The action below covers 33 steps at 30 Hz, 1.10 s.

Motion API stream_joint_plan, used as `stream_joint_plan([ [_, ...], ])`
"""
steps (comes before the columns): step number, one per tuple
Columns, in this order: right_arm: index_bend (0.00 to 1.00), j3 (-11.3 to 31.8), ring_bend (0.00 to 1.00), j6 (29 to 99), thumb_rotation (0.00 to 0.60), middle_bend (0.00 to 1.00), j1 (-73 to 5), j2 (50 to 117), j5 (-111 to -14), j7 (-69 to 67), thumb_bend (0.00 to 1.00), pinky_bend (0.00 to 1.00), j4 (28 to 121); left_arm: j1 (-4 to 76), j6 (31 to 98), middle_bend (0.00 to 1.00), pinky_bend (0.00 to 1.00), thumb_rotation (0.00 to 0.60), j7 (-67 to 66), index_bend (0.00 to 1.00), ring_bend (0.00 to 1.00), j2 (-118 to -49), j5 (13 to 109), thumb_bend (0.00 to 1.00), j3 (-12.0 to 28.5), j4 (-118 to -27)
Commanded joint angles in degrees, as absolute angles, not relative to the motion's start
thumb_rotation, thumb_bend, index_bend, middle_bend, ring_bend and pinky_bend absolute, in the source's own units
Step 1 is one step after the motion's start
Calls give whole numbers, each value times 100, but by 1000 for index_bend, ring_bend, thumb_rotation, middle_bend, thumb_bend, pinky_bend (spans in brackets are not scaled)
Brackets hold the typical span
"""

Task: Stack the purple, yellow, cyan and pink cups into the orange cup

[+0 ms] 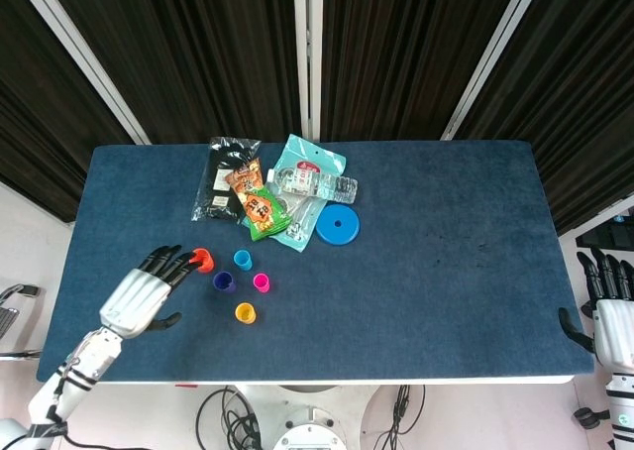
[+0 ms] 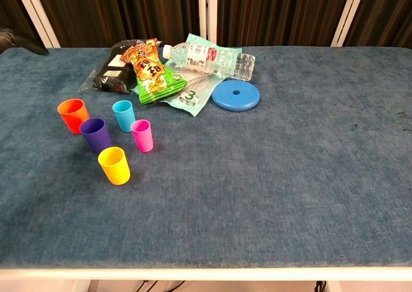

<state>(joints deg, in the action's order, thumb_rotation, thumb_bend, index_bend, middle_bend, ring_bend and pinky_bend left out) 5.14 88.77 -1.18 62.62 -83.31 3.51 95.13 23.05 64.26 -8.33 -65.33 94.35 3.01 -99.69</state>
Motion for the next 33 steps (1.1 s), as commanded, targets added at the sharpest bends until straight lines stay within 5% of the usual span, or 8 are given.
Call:
stream_joint_plan([
  [1, 0, 510, 0, 8906, 600, 0, -97, 6259, -8342, 334, 288, 0, 9502, 2716, 5895, 110, 107, 600, -1098, 153, 38, -6852, 9153, 210, 436, -9869],
  [16, 0, 620, 0, 8897, 600, 0, -79, 6257, -8193, 131, 287, 0, 9363, 3219, 5420, 233, 100, 600, -1836, 322, 52, -7622, 8359, 247, 556, -9055],
  [33, 0, 668, 0, 8808, 600, 0, -79, 6285, -8067, -11, 286, 0, 9211, 3461, 5352, 274, 91, 600, -1259, 332, 52, -8235, 8388, 247, 357, -8134],
])
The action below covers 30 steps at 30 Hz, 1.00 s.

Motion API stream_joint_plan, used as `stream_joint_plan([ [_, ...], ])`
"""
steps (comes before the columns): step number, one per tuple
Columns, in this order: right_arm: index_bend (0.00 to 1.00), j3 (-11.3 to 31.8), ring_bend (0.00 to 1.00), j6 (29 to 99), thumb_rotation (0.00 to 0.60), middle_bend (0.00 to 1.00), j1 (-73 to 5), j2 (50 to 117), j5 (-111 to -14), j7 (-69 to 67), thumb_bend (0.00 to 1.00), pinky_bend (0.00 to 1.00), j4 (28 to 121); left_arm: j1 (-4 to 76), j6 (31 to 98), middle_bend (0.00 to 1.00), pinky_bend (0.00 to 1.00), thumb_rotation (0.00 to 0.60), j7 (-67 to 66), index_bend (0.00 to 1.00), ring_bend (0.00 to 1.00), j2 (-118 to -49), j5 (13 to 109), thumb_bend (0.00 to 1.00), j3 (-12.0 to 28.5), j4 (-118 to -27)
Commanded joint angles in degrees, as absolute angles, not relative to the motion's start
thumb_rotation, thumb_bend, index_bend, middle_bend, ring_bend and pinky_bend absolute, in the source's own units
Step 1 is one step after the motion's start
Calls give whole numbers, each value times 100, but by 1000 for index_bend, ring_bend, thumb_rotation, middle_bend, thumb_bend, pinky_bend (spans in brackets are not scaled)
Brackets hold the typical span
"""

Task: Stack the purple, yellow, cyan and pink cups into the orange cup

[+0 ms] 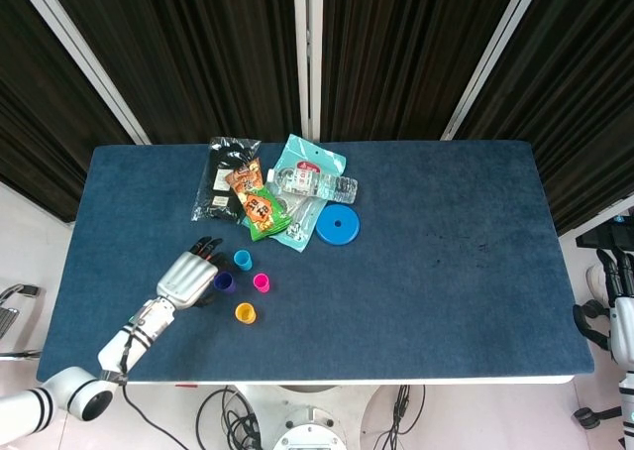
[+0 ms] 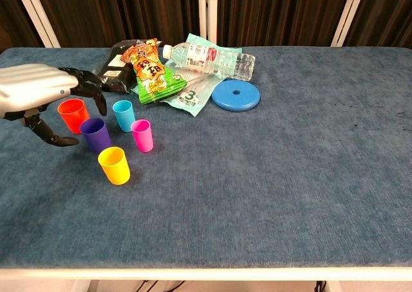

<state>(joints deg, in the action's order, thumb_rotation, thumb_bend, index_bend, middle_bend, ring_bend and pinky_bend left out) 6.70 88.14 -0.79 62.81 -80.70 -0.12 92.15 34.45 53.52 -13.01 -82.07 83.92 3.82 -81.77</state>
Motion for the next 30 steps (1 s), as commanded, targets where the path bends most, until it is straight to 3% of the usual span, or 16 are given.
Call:
stream_joint_plan([
  [1, 0, 663, 0, 8799, 600, 0, -78, 6291, -8064, -7, 286, 0, 9206, 3468, 5362, 279, 91, 600, -1242, 335, 52, -8238, 8395, 248, 345, -8115],
  [30, 0, 634, 0, 8604, 600, 0, -119, 6304, -8002, 5, 287, 0, 9158, 3698, 5506, 434, 91, 600, -759, 447, 65, -8509, 8566, 250, 215, -7645],
])
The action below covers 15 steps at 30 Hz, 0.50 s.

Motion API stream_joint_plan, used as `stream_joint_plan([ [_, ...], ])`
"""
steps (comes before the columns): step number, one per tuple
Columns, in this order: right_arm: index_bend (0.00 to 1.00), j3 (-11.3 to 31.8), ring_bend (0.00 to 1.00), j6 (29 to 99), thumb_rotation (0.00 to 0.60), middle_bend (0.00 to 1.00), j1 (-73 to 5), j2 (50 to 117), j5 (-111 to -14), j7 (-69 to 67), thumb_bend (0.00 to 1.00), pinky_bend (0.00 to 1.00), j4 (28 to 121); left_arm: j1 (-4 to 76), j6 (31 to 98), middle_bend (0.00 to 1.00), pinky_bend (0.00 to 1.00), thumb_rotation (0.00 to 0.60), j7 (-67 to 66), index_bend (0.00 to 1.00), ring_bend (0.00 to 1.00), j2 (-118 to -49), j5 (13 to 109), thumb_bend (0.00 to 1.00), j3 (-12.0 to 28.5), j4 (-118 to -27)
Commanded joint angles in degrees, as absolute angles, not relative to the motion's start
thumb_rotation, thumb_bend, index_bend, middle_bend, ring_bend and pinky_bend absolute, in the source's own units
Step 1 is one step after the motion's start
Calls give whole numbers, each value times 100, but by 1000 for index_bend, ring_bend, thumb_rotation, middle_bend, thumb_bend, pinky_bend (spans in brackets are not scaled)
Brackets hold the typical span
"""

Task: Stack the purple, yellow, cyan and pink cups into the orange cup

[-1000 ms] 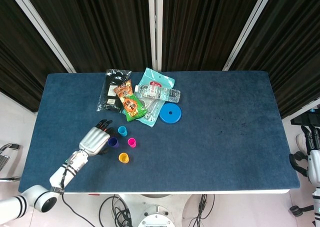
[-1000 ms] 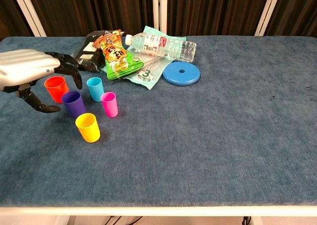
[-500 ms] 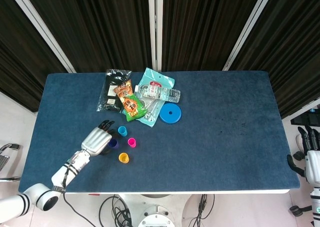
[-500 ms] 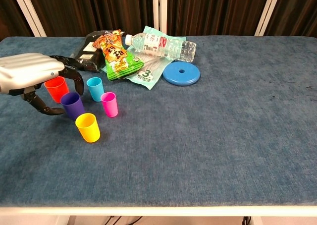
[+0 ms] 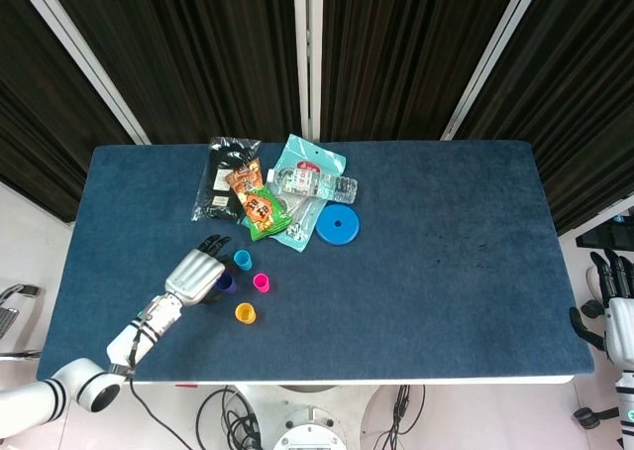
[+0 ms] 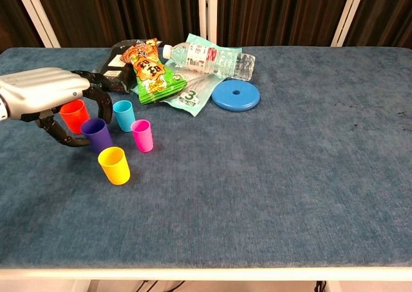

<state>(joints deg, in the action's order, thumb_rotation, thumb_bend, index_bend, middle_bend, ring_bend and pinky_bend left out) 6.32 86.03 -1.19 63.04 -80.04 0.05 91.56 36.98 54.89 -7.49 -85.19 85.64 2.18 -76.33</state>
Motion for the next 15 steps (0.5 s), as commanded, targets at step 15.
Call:
stream_joint_plan([
  [15, 0, 681, 0, 8645, 600, 0, -127, 6256, -8002, 14, 288, 0, 9222, 3580, 6066, 456, 88, 600, -1074, 482, 82, -7589, 8468, 246, 456, -8681],
])
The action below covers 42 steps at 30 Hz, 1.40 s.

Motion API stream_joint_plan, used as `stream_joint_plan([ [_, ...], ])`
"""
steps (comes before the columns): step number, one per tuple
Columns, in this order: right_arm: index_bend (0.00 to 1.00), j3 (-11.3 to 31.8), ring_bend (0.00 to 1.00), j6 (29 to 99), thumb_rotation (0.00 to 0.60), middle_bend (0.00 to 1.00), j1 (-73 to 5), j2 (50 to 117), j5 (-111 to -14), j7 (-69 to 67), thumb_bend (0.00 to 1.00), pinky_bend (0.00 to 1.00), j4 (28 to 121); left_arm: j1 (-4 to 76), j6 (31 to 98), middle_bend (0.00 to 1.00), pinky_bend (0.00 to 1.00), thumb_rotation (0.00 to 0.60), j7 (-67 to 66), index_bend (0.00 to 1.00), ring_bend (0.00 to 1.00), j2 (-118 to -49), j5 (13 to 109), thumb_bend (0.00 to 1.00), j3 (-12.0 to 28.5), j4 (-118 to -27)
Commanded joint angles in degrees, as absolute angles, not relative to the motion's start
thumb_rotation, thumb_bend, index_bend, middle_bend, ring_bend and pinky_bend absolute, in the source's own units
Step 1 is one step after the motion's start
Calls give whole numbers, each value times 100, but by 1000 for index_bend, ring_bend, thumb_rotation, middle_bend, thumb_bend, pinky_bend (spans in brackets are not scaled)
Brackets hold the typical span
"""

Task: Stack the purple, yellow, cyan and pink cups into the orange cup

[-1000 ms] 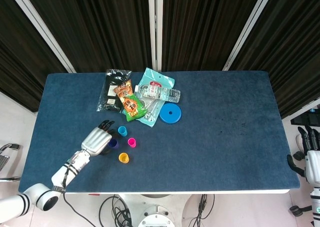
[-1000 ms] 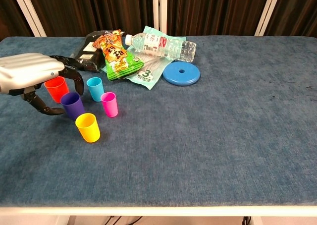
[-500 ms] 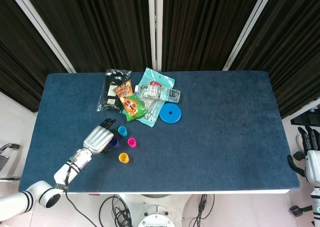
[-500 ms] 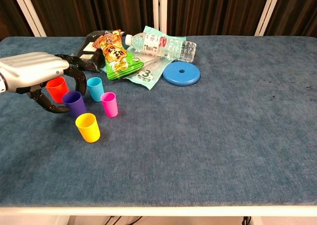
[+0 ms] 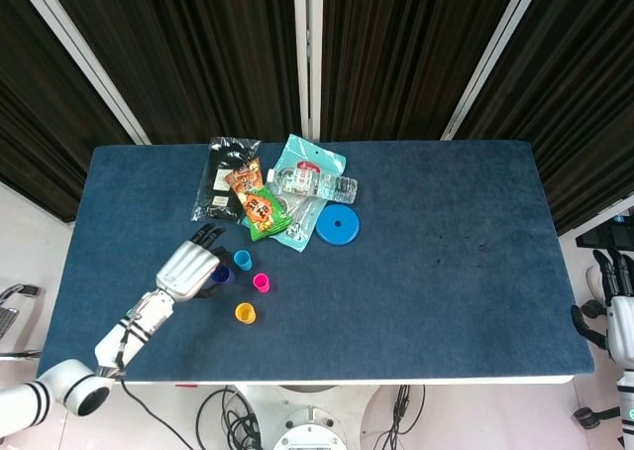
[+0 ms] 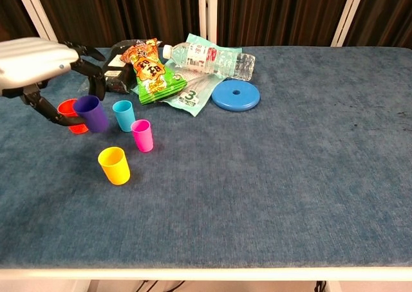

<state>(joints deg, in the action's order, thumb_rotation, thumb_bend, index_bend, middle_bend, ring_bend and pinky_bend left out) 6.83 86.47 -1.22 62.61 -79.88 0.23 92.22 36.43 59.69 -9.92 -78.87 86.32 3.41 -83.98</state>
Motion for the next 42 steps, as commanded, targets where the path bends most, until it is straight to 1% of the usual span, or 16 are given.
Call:
stream_joint_plan([
  [1, 0, 670, 0, 8631, 600, 0, -131, 6248, -8022, -7, 287, 0, 9217, 3566, 6059, 456, 90, 600, -1100, 484, 87, -7483, 8372, 246, 495, -8735],
  [6, 0, 640, 0, 8597, 600, 0, -126, 6227, -8042, -83, 287, 0, 9202, 3562, 5882, 456, 90, 600, -1055, 487, 95, -7280, 7968, 248, 605, -8768],
  [13, 0, 630, 0, 8634, 600, 0, -89, 6160, -8068, -238, 287, 0, 9237, 3631, 5488, 456, 89, 600, -877, 484, 95, -7549, 7614, 247, 569, -8271],
  [22, 0, 623, 0, 8587, 600, 0, -89, 6160, -8030, -261, 287, 0, 9210, 3662, 5434, 455, 83, 600, -644, 481, 95, -7818, 7614, 247, 555, -7802],
  [30, 0, 626, 0, 8547, 600, 0, -113, 6182, -8015, -220, 287, 0, 9207, 3650, 5467, 451, 83, 600, -548, 478, 95, -7828, 7663, 247, 532, -7795],
  [32, 0, 622, 0, 8542, 600, 0, -116, 6184, -8019, -211, 287, 0, 9215, 3654, 5452, 445, 82, 600, -533, 453, 95, -7840, 7654, 247, 530, -7779],
  [33, 0, 621, 0, 8538, 600, 0, -117, 6187, -8017, -207, 287, 0, 9217, 3657, 5441, 434, 81, 600, -532, 416, 95, -7846, 7650, 244, 527, -7769],
  [34, 0, 617, 0, 8532, 600, 0, -116, 6193, -8012, -205, 287, 0, 9217, 3660, 5418, 407, 78, 600, -525, 346, 94, -7849, 7641, 236, 519, -7763],
  [35, 0, 616, 0, 8526, 600, 0, -117, 6196, -8006, -205, 287, 0, 9216, 3662, 5400, 385, 77, 600, -499, 301, 91, -7850, 7634, 229, 518, -7771],
  [37, 0, 617, 0, 8519, 600, 0, -116, 6200, -7991, -207, 287, 0, 9210, 3662, 5414, 301, 72, 600, -451, 192, 68, -7843, 7660, 212, 518, -7778],
  [40, 0, 628, 0, 8534, 600, 0, -111, 6188, -7982, -214, 287, 0, 9209, 3635, 5557, 235, 70, 600, -433, 151, 45, -7779, 7722, 206, 551, -7874],
  [42, 0, 638, 0, 8548, 600, 0, -108, 6175, -7981, -220, 287, 0, 9211, 3608, 5683, 228, 69, 600, -536, 151, 41, -7664, 7764, 205, 571, -8058],
])
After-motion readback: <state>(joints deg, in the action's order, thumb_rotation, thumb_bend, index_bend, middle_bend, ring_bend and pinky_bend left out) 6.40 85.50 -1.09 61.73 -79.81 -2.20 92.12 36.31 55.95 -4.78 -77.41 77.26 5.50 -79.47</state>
